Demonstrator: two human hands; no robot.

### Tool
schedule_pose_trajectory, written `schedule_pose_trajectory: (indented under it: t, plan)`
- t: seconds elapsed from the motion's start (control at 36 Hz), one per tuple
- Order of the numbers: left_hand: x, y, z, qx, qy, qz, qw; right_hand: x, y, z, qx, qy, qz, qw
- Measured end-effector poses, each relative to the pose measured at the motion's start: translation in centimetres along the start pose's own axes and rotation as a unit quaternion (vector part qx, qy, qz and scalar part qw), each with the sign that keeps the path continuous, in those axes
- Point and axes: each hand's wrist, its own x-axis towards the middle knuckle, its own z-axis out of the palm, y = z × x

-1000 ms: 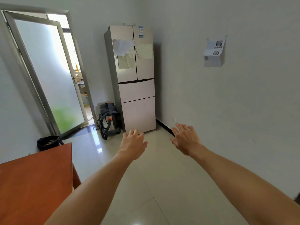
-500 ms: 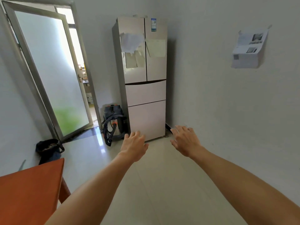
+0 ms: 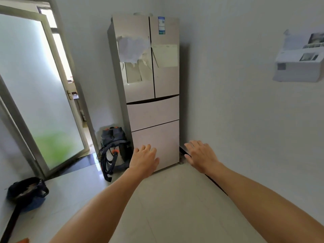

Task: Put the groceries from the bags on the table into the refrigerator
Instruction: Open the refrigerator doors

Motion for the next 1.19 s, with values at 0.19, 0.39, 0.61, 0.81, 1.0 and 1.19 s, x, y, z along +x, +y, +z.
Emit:
schedule_pose_trajectory:
  t: [0.19, 0.39, 0.61, 0.81, 1.0, 1.19]
  plan:
    - [13.5, -3.3, 4.1, 0.005, -0.012, -0.009, 1.000, 14.0, 4.3, 4.9, 0.014, 0.009, -0.012, 1.000]
    - [25.9, -7.7, 4.8, -0.001, 0.010, -0.029, 1.000, 28.2, 7.8, 7.3, 0.045, 0.045, -0.021, 0.998]
    - [37.7, -14.2, 9.9, 0.005, 0.002, -0.041, 0.999, 42.1, 8.2, 12.8, 0.057, 0.033, -0.033, 0.997]
    - [50.2, -20.3, 14.4, 0.008, 0.014, -0.025, 1.000, 53.9, 9.5, 18.4, 0.073, 0.012, -0.002, 0.997]
    - [62.7, -24.7, 14.8, 0.020, 0.041, 0.008, 0.999, 64.6, 11.8, 20.0, 0.113, 0.024, 0.057, 0.992]
    - [72.1, -26.4, 17.0, 0.032, 0.072, 0.043, 0.996, 73.0, 14.6, 22.9, 0.155, 0.003, 0.093, 0.984]
